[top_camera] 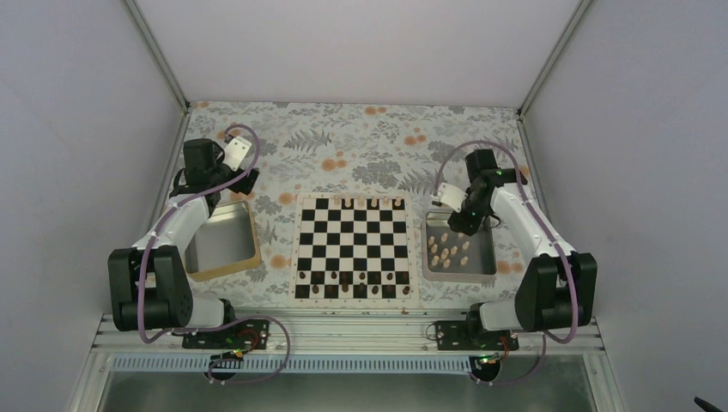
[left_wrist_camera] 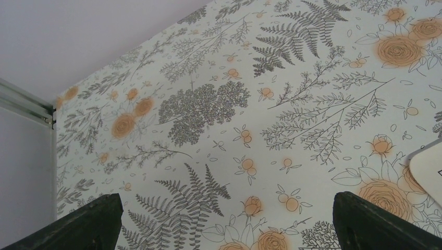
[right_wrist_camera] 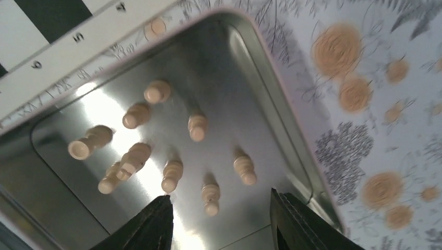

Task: Set up the chess pieces on the board
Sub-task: Pick up the chess piece from the storage box.

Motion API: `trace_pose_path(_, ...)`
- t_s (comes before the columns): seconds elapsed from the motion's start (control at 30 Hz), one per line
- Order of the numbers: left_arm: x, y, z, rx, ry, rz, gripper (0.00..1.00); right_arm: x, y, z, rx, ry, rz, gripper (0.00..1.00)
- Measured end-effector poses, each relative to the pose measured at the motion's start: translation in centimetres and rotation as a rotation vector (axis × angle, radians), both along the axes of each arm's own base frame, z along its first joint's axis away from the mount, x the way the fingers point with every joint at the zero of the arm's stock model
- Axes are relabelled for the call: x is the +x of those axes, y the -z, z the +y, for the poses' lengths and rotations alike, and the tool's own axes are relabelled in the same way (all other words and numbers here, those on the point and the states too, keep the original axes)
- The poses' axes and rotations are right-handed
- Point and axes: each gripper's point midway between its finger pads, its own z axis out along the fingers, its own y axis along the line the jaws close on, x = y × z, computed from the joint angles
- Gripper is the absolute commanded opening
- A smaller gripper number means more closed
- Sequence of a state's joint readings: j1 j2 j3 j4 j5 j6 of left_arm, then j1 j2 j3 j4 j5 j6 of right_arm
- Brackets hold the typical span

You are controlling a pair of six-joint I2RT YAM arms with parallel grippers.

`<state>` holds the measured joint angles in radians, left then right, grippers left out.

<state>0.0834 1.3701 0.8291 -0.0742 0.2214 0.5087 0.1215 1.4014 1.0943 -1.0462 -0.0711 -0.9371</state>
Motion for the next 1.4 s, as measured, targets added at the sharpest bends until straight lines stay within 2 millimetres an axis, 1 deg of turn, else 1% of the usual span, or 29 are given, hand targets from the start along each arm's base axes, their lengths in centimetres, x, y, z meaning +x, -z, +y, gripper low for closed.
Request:
trace_pose_path(0.17, 0.1, -0.3, 0.0, 0.000, 0.000, 0.000, 1.00, -2.1, 2.9, -2.1, -0.037, 0.053, 0.045, 0.49)
trace_pose_path(0.27, 0.1, -0.3, 0.0, 0.000, 0.000, 0.000, 1.00, -2.5, 4.2, -3.3, -0.056, 0.090, 0.056, 0.49)
trace_pose_path(0.4, 0.1, -0.3, 0.0, 0.000, -0.001, 0.002, 1.00, -1.7, 4.5, -3.9, -0.061, 0.112, 0.031, 0.49)
trace_pose_path(0.57, 0.1, -0.3, 0.0, 0.000, -0.001, 0.002, 1.00, -0.9, 4.9, -3.9, -0.059, 0.111, 0.015, 0.47)
trace_pose_path(0.73, 0.1, -0.3, 0.0, 0.000, -0.001, 0.002, 1.00, -0.6, 6.5, -4.1, -0.055, 0.113, 0.059, 0.45)
trace_pose_path(0.9, 0.1, -0.3, 0.0, 0.000, -0.001, 0.002, 1.00, -0.4, 7.5, -4.1, -0.051, 0.114, 0.081, 0.43)
trace_pose_path(1.03, 0.1, -0.1, 0.0, 0.000, -0.001, 0.006, 1.00, -0.2, 8.0, -4.1, -0.040, 0.118, 0.098, 0.37)
trace_pose_path(1.2, 0.1, 0.4, 0.1, 0.000, -0.002, 0.018, 1.00, 0.3, 8.6, -4.1, -0.034, 0.117, 0.111, 0.25)
trace_pose_path(1.27, 0.2, 0.4, 0.1, 0.001, -0.003, 0.018, 1.00, 0.5, 8.6, -4.0, -0.032, 0.116, 0.111, 0.20)
trace_pose_path(1.4, 0.2, 0.4, 0.1, 0.001, -0.003, 0.018, 1.00, 0.9, 8.1, -4.0, -0.028, 0.114, 0.102, 0.16)
